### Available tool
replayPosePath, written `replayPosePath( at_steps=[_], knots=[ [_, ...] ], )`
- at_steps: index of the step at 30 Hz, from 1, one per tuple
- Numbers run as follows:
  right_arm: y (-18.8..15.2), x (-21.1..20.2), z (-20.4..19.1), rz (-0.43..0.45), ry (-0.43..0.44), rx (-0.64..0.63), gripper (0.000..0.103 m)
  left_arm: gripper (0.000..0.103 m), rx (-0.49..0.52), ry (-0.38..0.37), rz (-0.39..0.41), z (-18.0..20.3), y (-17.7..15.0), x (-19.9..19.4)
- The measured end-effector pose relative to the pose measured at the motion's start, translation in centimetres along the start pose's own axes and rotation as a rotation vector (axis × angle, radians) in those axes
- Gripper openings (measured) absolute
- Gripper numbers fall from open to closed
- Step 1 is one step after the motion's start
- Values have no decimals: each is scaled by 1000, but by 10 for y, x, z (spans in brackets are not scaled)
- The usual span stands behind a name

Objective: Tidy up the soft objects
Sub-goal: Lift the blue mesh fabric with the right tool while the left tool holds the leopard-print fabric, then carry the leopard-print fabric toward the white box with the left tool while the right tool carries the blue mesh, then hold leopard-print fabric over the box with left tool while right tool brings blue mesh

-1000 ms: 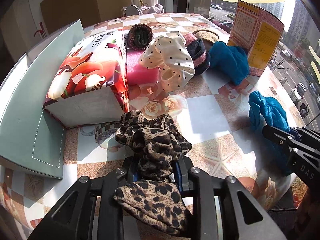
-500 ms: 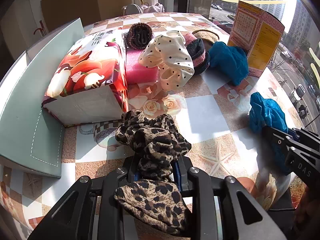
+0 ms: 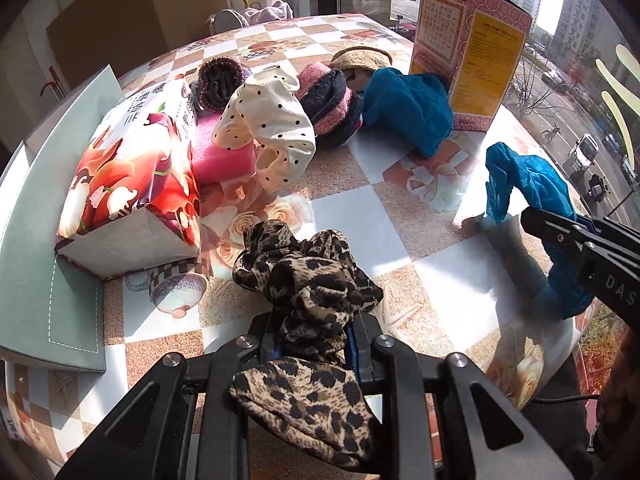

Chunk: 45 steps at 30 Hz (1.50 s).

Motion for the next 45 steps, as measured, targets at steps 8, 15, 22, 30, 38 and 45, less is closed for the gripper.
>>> replayPosePath(
  at_steps=[8, 15, 22, 30, 38, 45],
  knots=[
    [65, -35, 51, 131, -50, 130, 20, 26, 83, -52, 87, 27, 76, -27],
    [145, -71, 70, 267, -67, 198, 20, 26, 64, -57, 192, 8, 161, -59],
    [208, -82, 19, 313, 7, 152, 20, 26, -53, -23, 182, -50, 206, -61],
    [201, -65, -73, 260, 117, 29, 20, 26, -147, 45, 136, -109, 183, -54],
    [154, -37, -140, 149, 169, -81, 20, 26, -254, 43, 99, -147, 126, -46],
    [106, -28, -198, 70, 223, -184, 21, 26, -335, 87, 95, -187, 73, -62]
  ],
)
Point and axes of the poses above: each gripper's, at about its wrist camera, not at the fingertips, and x roughly the way its jaws point, z to its right, y to its top, the point moved 8 cm from there along x, roughly the way its jaws point, and after that the axes turned 13 degrees about x, right-handed, at the moved point
